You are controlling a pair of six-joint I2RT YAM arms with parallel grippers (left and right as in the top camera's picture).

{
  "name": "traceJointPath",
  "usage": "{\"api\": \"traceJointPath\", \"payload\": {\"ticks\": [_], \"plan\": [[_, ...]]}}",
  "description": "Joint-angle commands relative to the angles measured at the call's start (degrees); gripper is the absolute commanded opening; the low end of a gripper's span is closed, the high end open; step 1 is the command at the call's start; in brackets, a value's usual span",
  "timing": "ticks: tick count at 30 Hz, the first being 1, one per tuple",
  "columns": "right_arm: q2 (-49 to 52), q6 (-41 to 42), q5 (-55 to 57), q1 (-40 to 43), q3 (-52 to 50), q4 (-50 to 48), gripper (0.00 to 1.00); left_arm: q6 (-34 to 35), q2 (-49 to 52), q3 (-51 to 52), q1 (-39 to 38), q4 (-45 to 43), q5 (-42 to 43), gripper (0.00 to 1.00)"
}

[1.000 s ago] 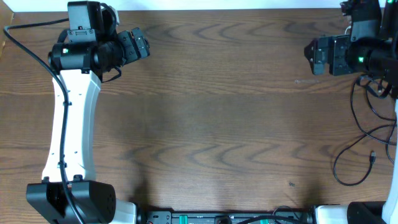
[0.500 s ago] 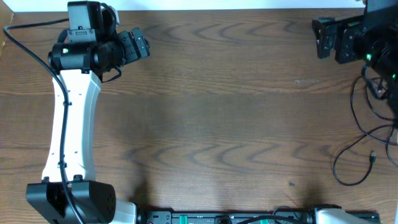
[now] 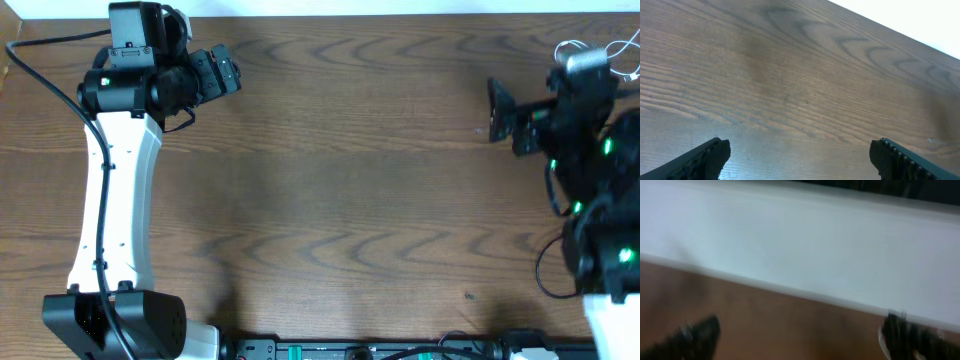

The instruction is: Untangle cables

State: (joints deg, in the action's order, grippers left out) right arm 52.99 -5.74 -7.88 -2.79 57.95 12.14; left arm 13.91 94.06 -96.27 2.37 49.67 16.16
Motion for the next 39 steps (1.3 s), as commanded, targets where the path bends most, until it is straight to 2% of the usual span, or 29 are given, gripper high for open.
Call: {"api": "traceJointPath", "payload": {"ticks": [1, 9, 16, 23, 39], "plan": [[-6.73, -0.37, 0.48, 0.90, -10.01, -6.40, 0.99, 0.11, 0.42, -0.22, 0.20, 0.00, -0.39, 0.95], [-24.70, -0.35, 2.25, 1.62, -32.76, -20.50, 0.99, 0.11, 0.42, -0.22, 0.20, 0.00, -0.39, 0.95], [-36.54, -0.33, 2.19, 2.08, -44.26, -24.09, 0.99, 0.11, 0.42, -0.22, 0.20, 0.00, -0.39, 0.95], [-43.95, -0.33, 2.21, 2.05, -50.40, -25.05, 0.99, 0.11, 0.42, -0.22, 0.20, 0.00, -0.39, 0.95], [-52.17, 0.35, 1.01, 1.95, -57.64, -22.97, 0.99, 0.11, 0.42, -0.22, 0.20, 0.02, -0.39, 0.95]]}}
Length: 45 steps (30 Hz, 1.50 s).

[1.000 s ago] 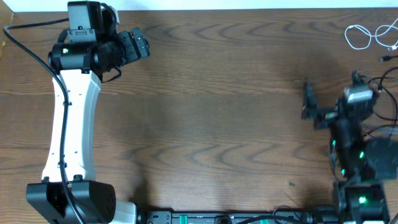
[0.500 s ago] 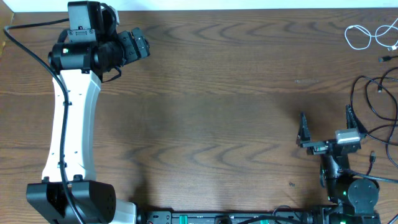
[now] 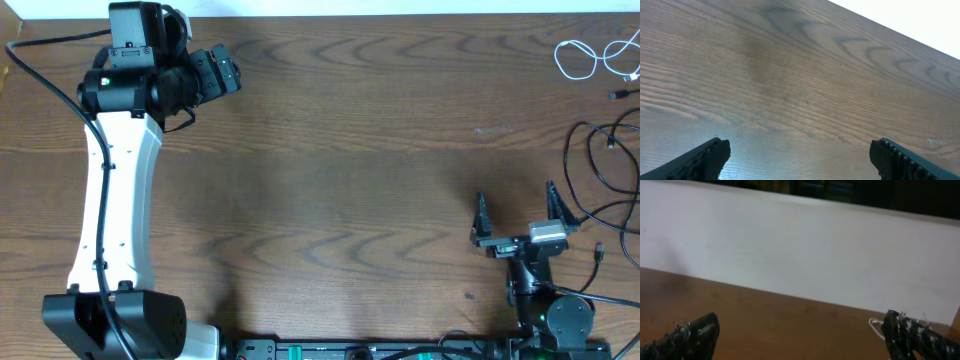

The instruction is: Untangle cables

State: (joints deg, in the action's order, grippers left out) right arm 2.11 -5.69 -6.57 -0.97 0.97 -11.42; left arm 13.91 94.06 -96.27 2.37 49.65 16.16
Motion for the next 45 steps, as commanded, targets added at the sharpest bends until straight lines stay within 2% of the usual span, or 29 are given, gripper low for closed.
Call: {"api": "traceJointPath", "payload": {"ticks": [1, 5, 10, 45], "plan": [[-1.42, 0.31, -0.48, 0.13, -0.66, 0.72, 0.99, 0.11, 0.42, -0.22, 0.20, 0.02, -0.39, 0.95], [-1.84, 0.31, -0.52, 0.13, -0.66, 2.67, 0.99, 0.11, 0.42, -0.22, 0.20, 0.04, -0.39, 0.95], [-1.81, 0.52, -1.25, 0.13, -0.66, 15.23, 0.99, 0.11, 0.42, -0.22, 0.20, 0.02, -0.39, 0.95], [-1.77, 0.48, -1.29, 0.13, -0.66, 15.10, 0.99, 0.11, 0.42, -0.22, 0.20, 0.04, -0.39, 0.95]]}}
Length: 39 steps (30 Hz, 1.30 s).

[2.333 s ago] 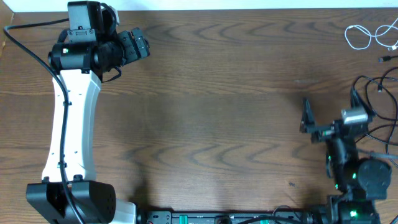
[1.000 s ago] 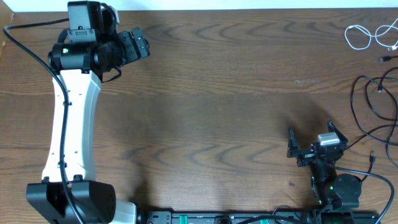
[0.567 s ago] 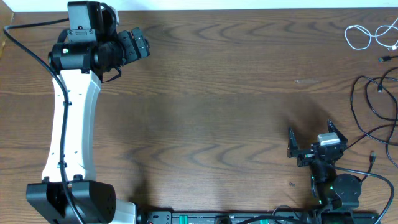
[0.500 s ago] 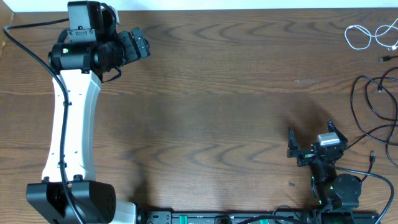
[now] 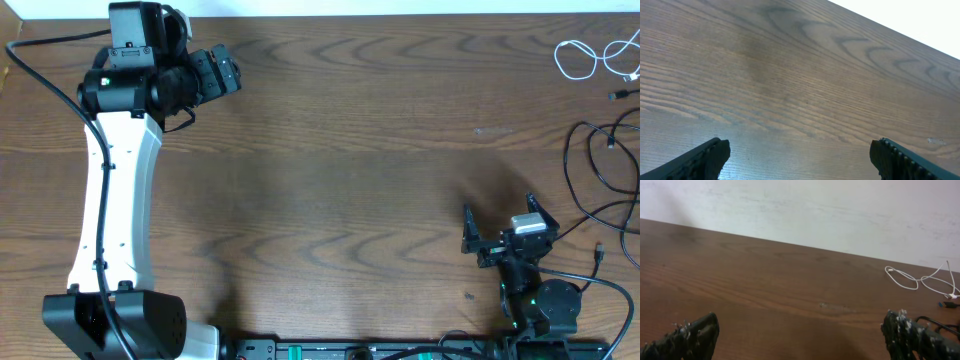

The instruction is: Untangle cables

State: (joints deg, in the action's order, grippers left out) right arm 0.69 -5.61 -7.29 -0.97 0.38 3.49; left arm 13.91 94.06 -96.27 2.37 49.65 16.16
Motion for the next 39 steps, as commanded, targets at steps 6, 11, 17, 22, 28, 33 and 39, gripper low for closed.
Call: {"api": "traceJointPath", "payload": {"ticks": [6, 11, 17, 22, 28, 33, 39], "plan": [[-0.35, 0.39, -0.57, 0.13, -0.07, 0.20, 0.99, -1.01, 0.37, -0.22, 0.24, 0.46, -5.33, 0.95], [-0.35, 0.39, -0.57, 0.13, -0.07, 0.20, 0.99, -0.98, -0.50, -0.22, 0.24, 1.07, -5.29, 0.95], [-0.35, 0.39, -0.57, 0.13, -0.07, 0.22, 0.99, -1.49, -4.04, -0.20, 0.24, 1.27, -6.56, 0.95], [-0.35, 0.39, -0.57, 0.13, -0.07, 0.20, 0.99, -2.27, -8.46, 3.21, 0.24, -0.13, -8.85, 0.95], [-0.35, 0.39, -0.57, 0.13, -0.07, 0.20, 0.99, -4.63, -17.18, 17.64, 0.24, -12.15, -11.30, 0.95], [-0.35, 0.39, -0.57, 0.13, -0.07, 0.20, 0.99, -9.75, -27.15, 33.16, 0.24, -24.35, -11.30, 0.95], [-0.35, 0.39, -0.57, 0.13, -0.07, 0.20, 0.99, -14.45, -40.79, 51.19, 0.26, -38.25, -11.32, 0.95]]}}
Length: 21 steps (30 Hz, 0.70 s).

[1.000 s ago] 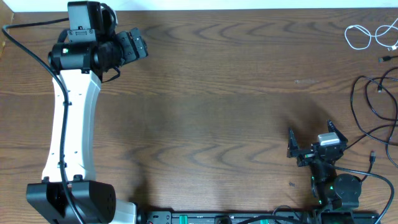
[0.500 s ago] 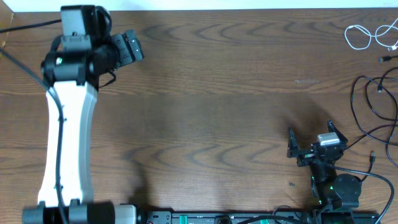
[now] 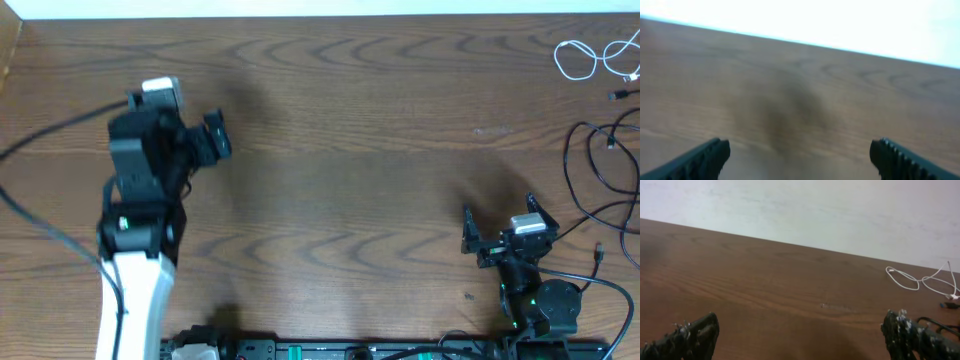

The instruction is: Untangle cables

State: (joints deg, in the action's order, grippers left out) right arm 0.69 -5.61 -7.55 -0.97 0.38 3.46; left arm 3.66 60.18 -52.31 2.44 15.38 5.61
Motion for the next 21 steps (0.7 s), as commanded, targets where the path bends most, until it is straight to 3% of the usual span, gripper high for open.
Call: {"api": "traceJointPath", "payload": {"ticks": [1, 7, 21], "plan": [[-0.35, 0.39, -0.31, 0.13, -0.07, 0.22, 0.99, -4.48, -8.81, 9.60, 0.20, -5.86, -0.76, 0.95], [-0.35, 0.39, -0.31, 0.13, -0.07, 0.22, 0.99, -6.23, -21.33, 22.93, 0.17, -14.56, -0.76, 0.95], [-0.35, 0.39, -0.31, 0.13, -0.07, 0.22, 0.99, -7.10, -43.93, 40.81, 0.57, -18.95, -1.84, 0.95]]}}
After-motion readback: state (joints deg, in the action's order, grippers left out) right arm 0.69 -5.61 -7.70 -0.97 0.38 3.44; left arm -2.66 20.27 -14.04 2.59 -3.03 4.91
